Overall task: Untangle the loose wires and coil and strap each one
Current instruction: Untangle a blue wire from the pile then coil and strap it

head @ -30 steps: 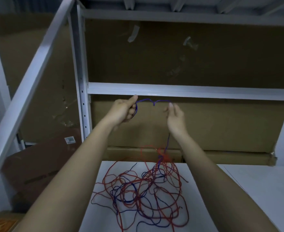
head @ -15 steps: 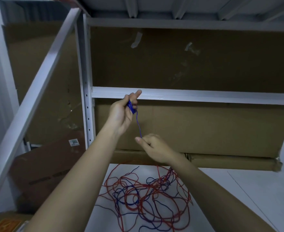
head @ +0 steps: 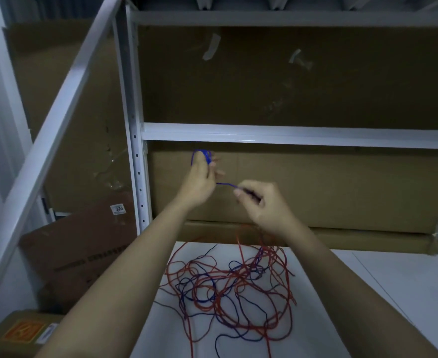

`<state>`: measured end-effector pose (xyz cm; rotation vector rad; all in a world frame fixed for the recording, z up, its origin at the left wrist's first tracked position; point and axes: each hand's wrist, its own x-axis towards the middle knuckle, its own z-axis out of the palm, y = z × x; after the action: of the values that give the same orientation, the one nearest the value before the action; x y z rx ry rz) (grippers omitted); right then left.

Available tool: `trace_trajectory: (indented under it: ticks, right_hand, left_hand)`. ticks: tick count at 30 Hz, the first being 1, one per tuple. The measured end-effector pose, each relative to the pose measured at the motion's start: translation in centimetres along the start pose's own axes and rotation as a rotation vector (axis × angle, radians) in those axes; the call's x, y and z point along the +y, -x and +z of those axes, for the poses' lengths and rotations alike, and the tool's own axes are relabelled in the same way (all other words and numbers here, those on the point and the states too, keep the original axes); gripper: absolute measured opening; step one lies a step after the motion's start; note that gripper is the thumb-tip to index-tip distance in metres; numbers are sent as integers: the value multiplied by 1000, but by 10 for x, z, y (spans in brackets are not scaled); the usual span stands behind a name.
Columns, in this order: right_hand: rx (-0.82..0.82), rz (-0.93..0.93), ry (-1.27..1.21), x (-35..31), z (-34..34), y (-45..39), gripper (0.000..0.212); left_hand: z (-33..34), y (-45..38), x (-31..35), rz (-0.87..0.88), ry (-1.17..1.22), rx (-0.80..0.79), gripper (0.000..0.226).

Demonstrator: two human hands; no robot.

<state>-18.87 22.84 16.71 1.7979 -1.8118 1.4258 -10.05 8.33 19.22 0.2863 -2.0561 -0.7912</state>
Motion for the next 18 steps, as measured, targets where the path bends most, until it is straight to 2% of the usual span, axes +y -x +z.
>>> trace_trajectory:
  ticks: [2, 3, 5, 7, 10, 12, 14, 15, 16, 18]
  right_hand:
    - [142, 29, -1, 3, -11, -13, 27]
    - [203, 26, 62, 6, -15, -20, 24]
    - [290, 27, 158, 15, -18, -32, 14]
    - [292, 108, 116, 26, -15, -39, 14]
    - [114, 257, -69, 37, 0, -38, 24]
    - [-49, 314, -150, 42, 15, -27, 30]
    - [-266, 360, -133, 44, 32, -7, 31]
    - [-360, 368, -106, 44, 39, 4, 32]
    - [-419, 354, -81, 44, 44, 15, 33]
    - [-438, 250, -43, 41, 45, 30, 33]
  left_hand:
    - [-4, 8, -4, 21, -181, -143, 23]
    - [-5, 10, -2, 13, -190, -202, 27]
    - [-5, 17, 7, -43, -75, -307, 39]
    - [-5, 22, 15, -108, 156, -381, 41]
    - [-11, 28, 22, -189, 588, -429, 34]
    - [-12, 26, 25, -258, 894, -296, 30]
    - [-8, 20, 26, -304, 1133, -85, 25]
    - [-4, 16, 25, -296, 1144, -6, 24]
    - [-1, 12, 23, -277, 1031, 43, 24]
    - [3, 13, 11, -230, 503, 42, 28]
